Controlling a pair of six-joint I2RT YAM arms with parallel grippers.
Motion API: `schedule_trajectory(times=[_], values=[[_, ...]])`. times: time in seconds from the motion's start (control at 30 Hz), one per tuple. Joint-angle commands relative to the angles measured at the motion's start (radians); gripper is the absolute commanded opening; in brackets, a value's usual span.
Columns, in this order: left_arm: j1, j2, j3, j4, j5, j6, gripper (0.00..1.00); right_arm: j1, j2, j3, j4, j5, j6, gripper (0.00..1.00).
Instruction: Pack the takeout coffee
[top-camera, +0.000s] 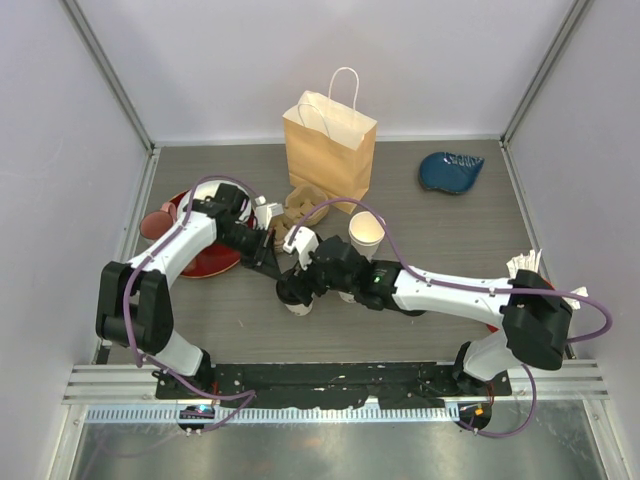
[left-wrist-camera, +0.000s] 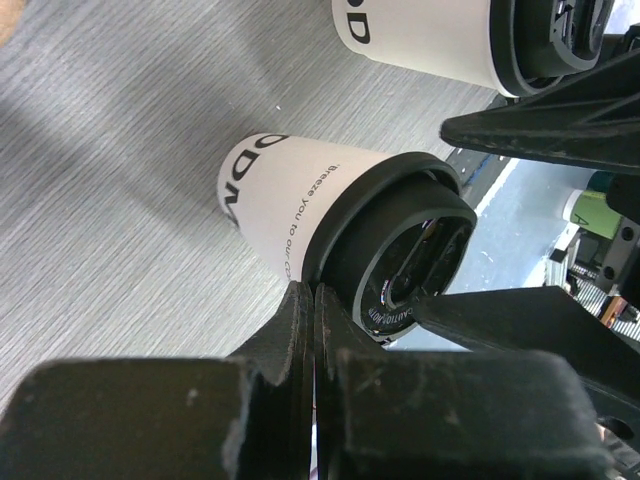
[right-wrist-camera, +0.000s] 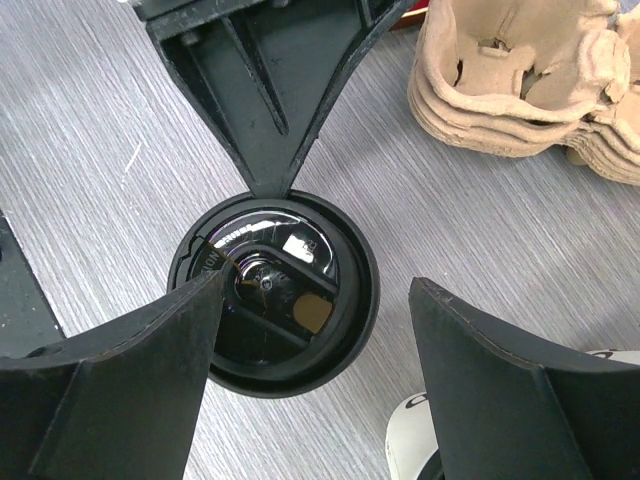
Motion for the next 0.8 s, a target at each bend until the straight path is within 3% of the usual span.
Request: schedule_trajectory(times=[0.0, 0.47, 0.63, 0.77], values=[[0.001, -0.025, 0.037, -0.005, -0.019, 0.024, 0.00, -0.010, -0.069, 0.042, 0.039, -0.025, 0.015, 0.81], [0.001, -0.041, 0.086, -0.030, -0.042, 0.047, 0.00, -0.070, -0.107, -0.006, 0.066, -0.032, 0.091, 0.79], [0.001, -0.035, 0.124, -0.070, -0.075, 0.081, 0.00, -0.083, -0.072, -0.009, 0.070, -0.064, 0.117, 0.63], [0.001, -0.013, 0.135, -0.094, -0.111, 0.101, 0.02, -0.086, -0.054, -0.009, 0.094, -0.104, 0.130, 0.58]])
